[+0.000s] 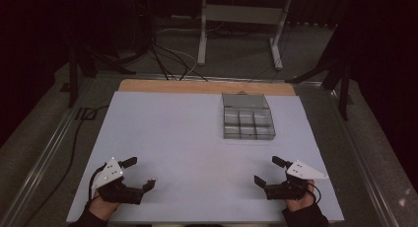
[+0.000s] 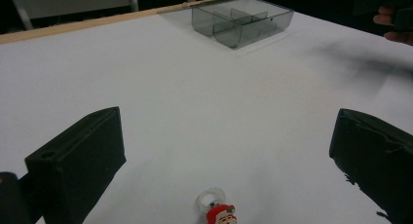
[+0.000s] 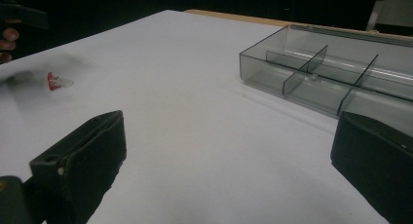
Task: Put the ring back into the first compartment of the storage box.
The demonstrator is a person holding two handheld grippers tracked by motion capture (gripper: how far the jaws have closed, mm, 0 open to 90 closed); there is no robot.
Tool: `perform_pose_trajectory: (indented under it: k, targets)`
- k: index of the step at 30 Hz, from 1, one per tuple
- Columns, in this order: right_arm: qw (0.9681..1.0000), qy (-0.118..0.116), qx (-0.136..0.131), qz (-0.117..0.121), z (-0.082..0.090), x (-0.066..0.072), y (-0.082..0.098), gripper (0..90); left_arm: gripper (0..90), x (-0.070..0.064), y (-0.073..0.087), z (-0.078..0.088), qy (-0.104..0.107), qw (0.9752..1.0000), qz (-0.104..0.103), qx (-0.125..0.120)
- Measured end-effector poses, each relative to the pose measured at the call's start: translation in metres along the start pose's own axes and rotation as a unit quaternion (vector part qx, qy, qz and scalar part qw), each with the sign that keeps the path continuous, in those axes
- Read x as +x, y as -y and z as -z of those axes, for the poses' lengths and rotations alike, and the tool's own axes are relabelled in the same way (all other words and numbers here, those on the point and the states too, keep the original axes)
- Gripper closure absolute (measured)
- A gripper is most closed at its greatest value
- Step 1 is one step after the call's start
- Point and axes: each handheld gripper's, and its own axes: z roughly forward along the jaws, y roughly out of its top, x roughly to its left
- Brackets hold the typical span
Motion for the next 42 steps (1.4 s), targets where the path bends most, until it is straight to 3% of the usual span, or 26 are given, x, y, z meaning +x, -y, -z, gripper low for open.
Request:
perform_pose_trajectory:
  k: [7,12,18,29,32,42]
  targets:
    - [1.0000,0.000,-0.001,0.002,0.000,0.001,0.000,0.0,0.4,-0.003,0.001,-0.004,-0.019,0.9997,0.008,0.016]
    - [1.0000,-0.002,-0.002,0.001,0.000,0.001,0.000,0.0,0.4,-0.009,0.001,-0.009,-0.014,0.9993,0.014,0.033]
    - [1.0000,-0.003,0.000,0.001,0.000,0.001,0.000,0.0,0.4,-0.018,0.001,-0.012,-0.038,0.9981,0.022,0.043]
    - [1.0000,-0.008,0.002,-0.002,0.000,0.001,0.001,0.0,0.5,-0.028,0.004,-0.019,-0.068,0.9932,0.039,0.085]
    - [1.0000,-0.007,0.001,-0.003,0.000,0.001,0.001,0.0,0.5,-0.029,0.005,-0.020,-0.083,0.9899,0.041,0.107]
    - [1.0000,-0.008,0.002,-0.002,0.001,0.000,0.001,0.0,0.5,-0.036,0.008,-0.025,-0.099,0.9826,0.040,0.152]
